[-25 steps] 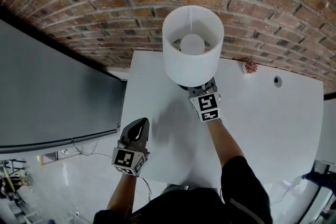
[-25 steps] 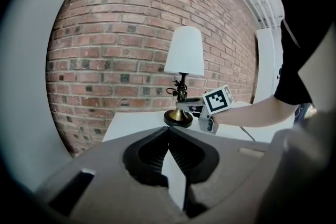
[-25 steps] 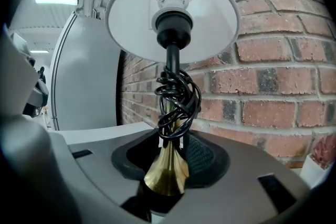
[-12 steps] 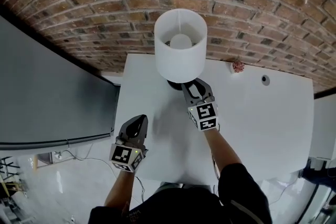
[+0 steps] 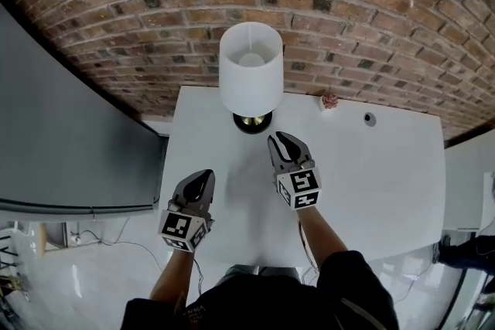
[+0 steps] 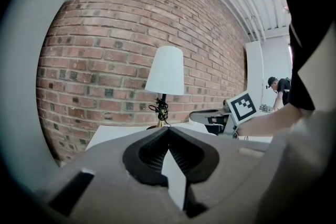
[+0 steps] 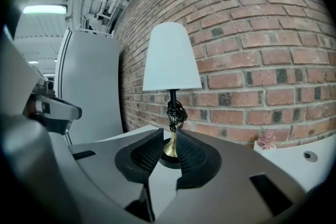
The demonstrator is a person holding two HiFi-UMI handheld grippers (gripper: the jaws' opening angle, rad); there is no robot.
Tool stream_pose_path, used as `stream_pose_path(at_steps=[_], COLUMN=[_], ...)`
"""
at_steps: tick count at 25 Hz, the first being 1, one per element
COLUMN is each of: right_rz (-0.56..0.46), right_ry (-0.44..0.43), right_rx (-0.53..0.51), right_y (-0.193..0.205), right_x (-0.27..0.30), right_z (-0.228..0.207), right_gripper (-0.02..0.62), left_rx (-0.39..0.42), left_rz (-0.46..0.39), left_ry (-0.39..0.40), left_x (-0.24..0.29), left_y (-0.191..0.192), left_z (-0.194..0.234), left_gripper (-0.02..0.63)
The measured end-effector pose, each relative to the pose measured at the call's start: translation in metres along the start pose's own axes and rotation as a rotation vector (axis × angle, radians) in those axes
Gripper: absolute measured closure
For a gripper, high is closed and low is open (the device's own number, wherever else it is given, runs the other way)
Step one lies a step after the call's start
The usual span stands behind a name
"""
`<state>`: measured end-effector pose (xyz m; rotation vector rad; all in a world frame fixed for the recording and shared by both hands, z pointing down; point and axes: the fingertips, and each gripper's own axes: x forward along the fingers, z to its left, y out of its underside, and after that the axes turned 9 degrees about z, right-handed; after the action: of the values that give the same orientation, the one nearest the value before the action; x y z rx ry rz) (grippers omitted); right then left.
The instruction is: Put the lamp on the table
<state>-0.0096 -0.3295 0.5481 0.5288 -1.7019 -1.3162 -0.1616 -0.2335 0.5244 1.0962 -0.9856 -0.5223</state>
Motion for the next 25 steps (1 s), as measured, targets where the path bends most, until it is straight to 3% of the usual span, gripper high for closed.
stream_pose_path(at_steps=[4,13,25], right_rz=[-0.027,-0.053,-0.006], right_ry=[-0.020,-0.046,-0.029], right_rx=[-0.011,-0.029,-0.005], right_y=[-0.010,-0.021,0.013], right_x=[-0.032,-0.096,-0.156], right_z=[0.010,0.042,0.077], right_gripper=[0.594,0.595,0.595], left_rx=[0.001,0.002,0.025], left_rz=[-0.038,-0.074,-0.036], left_ry=[0.004,0.036,0.063], left_x=[-0.007,-0.039,-0.077], left_y=[-0.007,-0.011,0.024], left_z=[-0.012,-0.045,-0.080], left_gripper=[0.597,0.597,0.597])
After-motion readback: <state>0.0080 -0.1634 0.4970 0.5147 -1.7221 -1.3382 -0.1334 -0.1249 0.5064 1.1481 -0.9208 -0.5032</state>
